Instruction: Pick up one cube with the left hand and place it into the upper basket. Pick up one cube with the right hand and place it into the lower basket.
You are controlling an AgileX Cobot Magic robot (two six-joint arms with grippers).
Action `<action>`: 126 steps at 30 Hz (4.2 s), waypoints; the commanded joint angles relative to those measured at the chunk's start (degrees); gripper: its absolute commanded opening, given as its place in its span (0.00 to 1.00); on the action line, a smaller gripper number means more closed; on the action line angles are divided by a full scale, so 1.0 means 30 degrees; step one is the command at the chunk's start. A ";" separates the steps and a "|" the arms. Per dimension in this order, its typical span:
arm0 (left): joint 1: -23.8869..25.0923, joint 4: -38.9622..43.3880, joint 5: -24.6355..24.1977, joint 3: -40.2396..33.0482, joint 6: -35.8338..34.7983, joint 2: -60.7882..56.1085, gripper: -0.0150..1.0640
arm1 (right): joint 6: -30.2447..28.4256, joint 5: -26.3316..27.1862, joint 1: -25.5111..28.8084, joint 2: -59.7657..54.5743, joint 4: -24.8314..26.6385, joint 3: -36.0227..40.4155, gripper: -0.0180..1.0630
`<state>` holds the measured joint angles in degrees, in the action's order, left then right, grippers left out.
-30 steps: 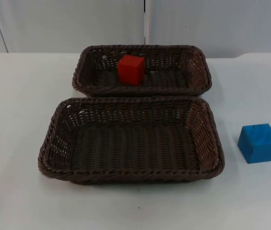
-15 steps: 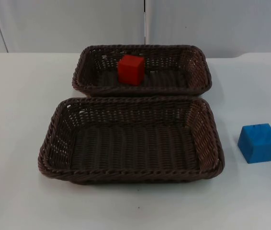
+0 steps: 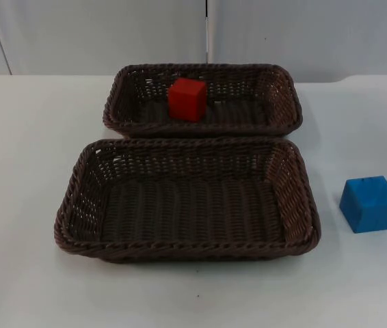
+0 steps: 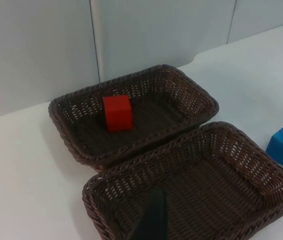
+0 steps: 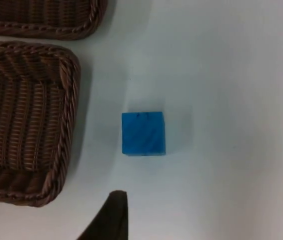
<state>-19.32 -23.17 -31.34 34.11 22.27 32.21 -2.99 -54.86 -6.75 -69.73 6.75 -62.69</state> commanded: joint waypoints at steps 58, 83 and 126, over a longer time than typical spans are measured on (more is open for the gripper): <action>0.0007 -0.0213 -0.0081 -0.0059 -0.0048 -0.0084 0.72 | 0.2854 0.9441 -0.4138 -1.5680 -0.2684 -0.0522 0.99; 0.0007 -0.0101 -0.0005 -0.0059 -0.0048 -0.0080 0.72 | 0.2710 0.8396 -0.4138 -1.3263 -0.2635 -0.0522 0.02; 0.0007 -0.0056 -0.0005 -0.0059 -0.0048 -0.0080 0.72 | 0.2490 0.5916 -0.5657 -0.4485 -0.2530 -0.0522 0.02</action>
<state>-19.32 -23.17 -31.77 34.11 22.27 32.21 4.93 -37.99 -21.44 -83.61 -1.01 -64.00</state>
